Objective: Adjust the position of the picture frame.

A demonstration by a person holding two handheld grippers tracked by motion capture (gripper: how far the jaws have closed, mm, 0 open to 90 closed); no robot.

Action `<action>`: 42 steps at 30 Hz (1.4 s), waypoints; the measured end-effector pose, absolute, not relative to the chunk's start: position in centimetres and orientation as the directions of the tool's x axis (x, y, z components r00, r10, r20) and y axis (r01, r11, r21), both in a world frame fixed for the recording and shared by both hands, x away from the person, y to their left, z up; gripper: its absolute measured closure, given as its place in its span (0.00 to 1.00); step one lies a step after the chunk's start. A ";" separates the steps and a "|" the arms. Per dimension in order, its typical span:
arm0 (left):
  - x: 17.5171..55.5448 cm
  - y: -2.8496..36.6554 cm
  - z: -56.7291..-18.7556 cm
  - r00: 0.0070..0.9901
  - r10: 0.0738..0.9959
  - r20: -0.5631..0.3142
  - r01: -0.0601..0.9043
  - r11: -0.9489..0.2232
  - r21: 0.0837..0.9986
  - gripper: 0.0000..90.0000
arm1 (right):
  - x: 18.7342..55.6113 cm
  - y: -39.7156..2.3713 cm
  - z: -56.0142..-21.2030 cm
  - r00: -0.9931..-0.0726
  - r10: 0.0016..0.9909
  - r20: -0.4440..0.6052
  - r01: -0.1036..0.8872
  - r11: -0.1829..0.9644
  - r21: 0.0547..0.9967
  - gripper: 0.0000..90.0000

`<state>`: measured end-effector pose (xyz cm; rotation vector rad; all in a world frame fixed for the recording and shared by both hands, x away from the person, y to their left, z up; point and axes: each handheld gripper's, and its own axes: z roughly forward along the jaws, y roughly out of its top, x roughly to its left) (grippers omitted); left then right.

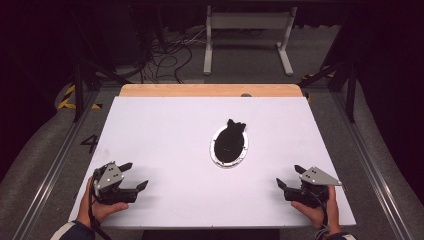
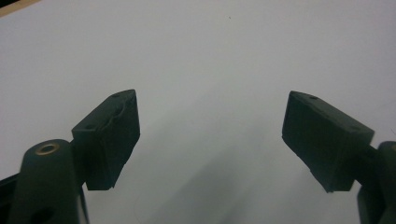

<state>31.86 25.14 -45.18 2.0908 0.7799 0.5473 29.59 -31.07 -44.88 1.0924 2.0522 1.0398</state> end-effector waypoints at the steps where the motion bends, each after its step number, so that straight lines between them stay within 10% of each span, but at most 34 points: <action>1: 31.7 25.1 -45.2 0.714 0.692 0.107 0.337 -0.474 0.813 0.24 | 29.6 -31.1 -44.9 -0.493 0.860 -0.129 0.403 0.358 0.843 0.27; 9: 31.6 25.2 -45.2 0.729 0.675 0.110 0.311 -0.471 0.826 0.31 | 29.9 -30.7 -44.6 -0.540 0.835 -0.104 0.386 0.356 0.851 0.60; 20: 31.6 24.5 -45.4 0.784 0.616 0.080 0.317 -0.507 0.802 0.65 | 31.8 -30.3 -43.8 -0.578 0.815 -0.038 0.398 0.323 0.859 0.99; 31: 31.6 23.6 -45.5 0.813 0.577 0.078 0.311 -0.543 0.780 0.94 | 35.5 -28.3 -42.7 -0.593 0.804 -0.045 0.374 0.324 0.869 1.00; 42: 31.9 22.8 -45.6 0.829 0.555 0.065 0.314 -0.558 0.768 1.00 | 38.7 -26.6 -41.7 -0.591 0.807 -0.022 0.383 0.304 0.872 1.00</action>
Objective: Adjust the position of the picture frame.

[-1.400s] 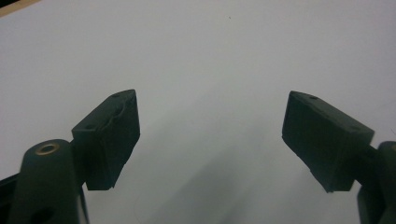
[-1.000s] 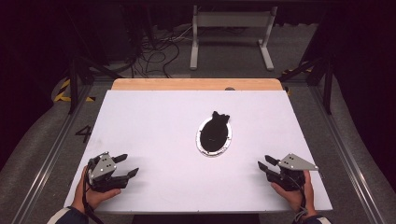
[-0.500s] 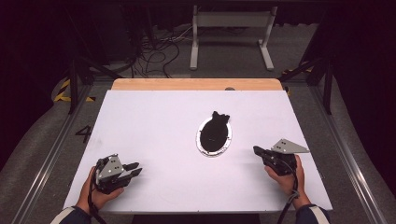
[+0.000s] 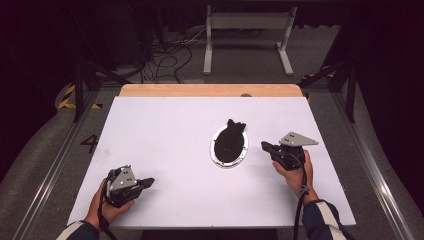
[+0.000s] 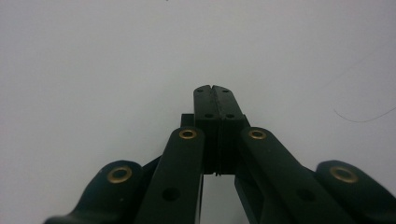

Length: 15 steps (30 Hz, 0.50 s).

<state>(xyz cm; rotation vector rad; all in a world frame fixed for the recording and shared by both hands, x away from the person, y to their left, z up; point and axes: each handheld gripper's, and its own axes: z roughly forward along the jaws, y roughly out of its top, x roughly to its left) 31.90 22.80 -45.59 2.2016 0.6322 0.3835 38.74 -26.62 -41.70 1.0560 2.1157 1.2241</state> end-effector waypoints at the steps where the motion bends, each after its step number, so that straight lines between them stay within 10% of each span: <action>1: 32.1 22.4 -45.7 0.832 0.552 0.060 0.316 -0.559 0.767 1.00 | 39.1 -26.4 -41.7 -0.588 0.809 -0.017 0.390 0.301 0.870 1.00; 15: 32.7 17.1 -45.8 0.893 0.446 0.059 0.256 -0.611 0.749 1.00 | 45.4 -22.4 -41.3 -0.593 0.803 -0.061 0.422 0.374 0.826 1.00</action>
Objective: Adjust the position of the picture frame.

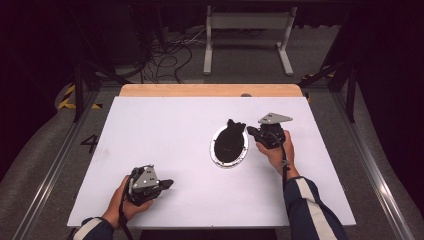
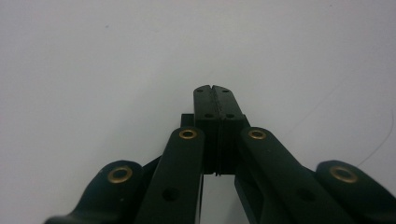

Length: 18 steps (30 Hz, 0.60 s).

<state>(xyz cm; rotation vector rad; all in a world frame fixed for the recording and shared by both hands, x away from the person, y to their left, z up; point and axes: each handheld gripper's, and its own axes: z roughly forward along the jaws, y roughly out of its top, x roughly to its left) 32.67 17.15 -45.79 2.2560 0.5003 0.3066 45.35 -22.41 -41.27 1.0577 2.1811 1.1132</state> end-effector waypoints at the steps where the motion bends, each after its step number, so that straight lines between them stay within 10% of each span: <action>1: 32.7 16.8 -45.8 0.896 0.441 0.058 0.254 -0.615 0.746 1.00 | 45.9 -22.1 -41.3 -0.593 0.803 -0.062 0.423 0.377 0.824 1.00; 18: 32.5 11.5 -46.3 0.939 0.339 0.053 0.195 -0.652 0.732 1.00 | 52.6 -19.8 -43.9 -0.551 0.831 -0.082 0.514 0.415 0.751 1.00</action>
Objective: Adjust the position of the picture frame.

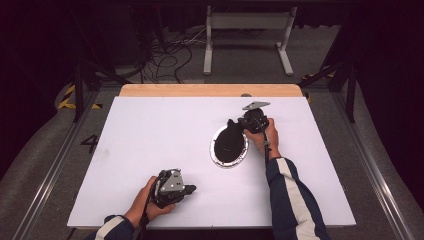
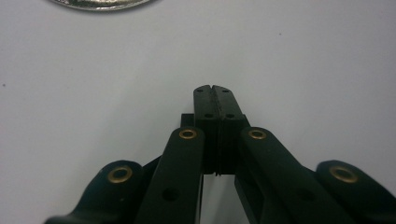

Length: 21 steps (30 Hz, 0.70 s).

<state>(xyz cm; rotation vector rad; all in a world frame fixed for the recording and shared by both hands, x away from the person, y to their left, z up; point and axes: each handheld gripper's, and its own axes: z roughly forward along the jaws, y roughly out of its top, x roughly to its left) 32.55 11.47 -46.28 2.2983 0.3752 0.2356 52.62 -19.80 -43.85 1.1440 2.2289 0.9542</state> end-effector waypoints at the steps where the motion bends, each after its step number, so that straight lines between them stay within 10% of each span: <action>1: 32.6 11.2 -46.3 0.941 0.335 0.053 0.191 -0.652 0.734 1.00 | 52.8 -19.8 -43.8 -0.549 0.832 -0.081 0.515 0.413 0.751 1.00; 21: 33.1 7.6 -46.4 0.955 0.291 0.049 0.163 -0.658 0.735 1.00 | 53.6 -20.3 -43.8 -0.588 0.808 -0.043 0.582 0.460 0.671 1.00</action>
